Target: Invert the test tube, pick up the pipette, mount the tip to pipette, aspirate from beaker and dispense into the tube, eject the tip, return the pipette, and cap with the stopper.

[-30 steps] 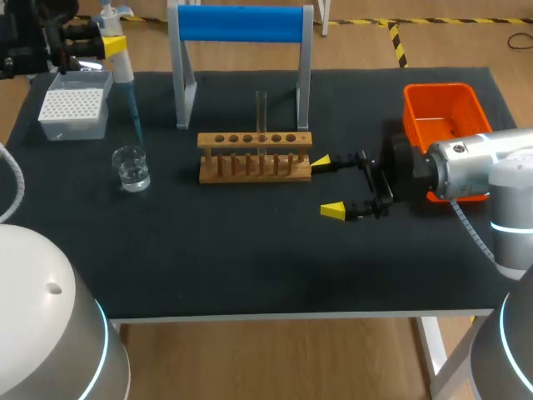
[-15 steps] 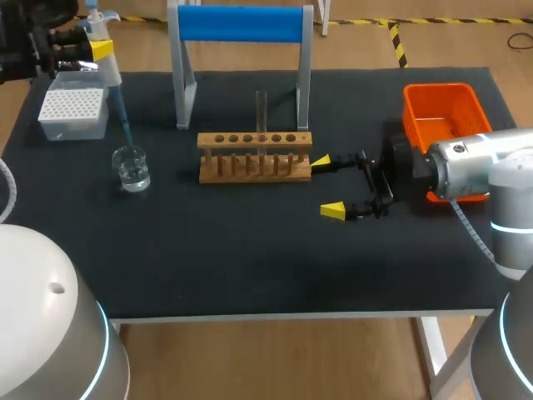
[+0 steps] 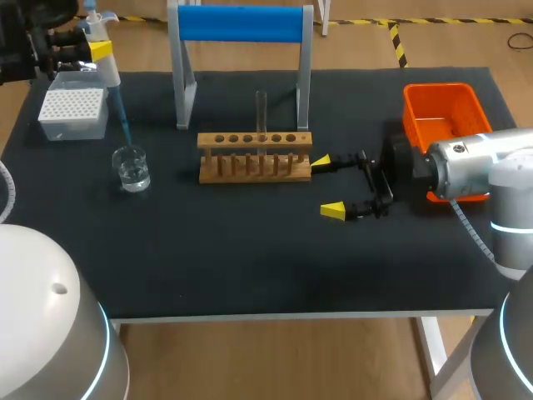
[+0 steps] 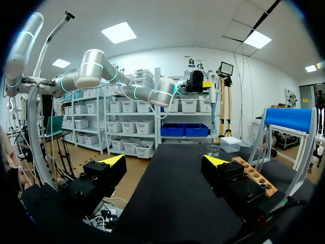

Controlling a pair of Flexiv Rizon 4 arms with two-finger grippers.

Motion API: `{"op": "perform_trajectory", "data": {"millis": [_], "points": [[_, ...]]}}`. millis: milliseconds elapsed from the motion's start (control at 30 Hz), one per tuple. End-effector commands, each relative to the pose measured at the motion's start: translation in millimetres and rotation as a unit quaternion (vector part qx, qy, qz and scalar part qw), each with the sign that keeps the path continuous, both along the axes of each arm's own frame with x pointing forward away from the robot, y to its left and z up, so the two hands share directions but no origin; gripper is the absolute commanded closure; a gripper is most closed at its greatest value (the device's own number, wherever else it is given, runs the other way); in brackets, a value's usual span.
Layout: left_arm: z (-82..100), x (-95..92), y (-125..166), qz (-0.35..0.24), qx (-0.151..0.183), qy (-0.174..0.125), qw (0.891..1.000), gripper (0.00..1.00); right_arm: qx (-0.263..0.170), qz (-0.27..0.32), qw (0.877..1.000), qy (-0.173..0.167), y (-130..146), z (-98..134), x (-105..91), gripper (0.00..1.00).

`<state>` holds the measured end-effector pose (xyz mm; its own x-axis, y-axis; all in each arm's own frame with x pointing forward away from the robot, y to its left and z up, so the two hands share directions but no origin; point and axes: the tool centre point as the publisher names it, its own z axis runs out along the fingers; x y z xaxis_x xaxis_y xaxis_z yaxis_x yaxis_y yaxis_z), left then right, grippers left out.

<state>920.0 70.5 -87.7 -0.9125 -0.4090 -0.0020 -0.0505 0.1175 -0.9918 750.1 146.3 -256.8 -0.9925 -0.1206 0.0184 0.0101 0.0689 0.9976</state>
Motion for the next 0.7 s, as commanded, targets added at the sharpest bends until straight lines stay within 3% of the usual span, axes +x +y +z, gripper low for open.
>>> {"op": "perform_trajectory", "data": {"millis": [33,433,700], "points": [[-0.2,-0.2,0,-0.001,0.000,-0.001,1.000,1.00,-0.001,-0.001,1.000,0.000,-1,1,-1.1,0.00],[-0.2,-0.2,0,-0.001,0.000,-0.001,1.000,1.00,-0.001,-0.002,1.000,0.005,4,-2,-0.4,0.00],[-0.2,-0.2,0,-0.001,0.000,-0.001,1.000,1.00,-0.058,-0.016,0.998,0.009,38,-7,9.1,0.00]]}}
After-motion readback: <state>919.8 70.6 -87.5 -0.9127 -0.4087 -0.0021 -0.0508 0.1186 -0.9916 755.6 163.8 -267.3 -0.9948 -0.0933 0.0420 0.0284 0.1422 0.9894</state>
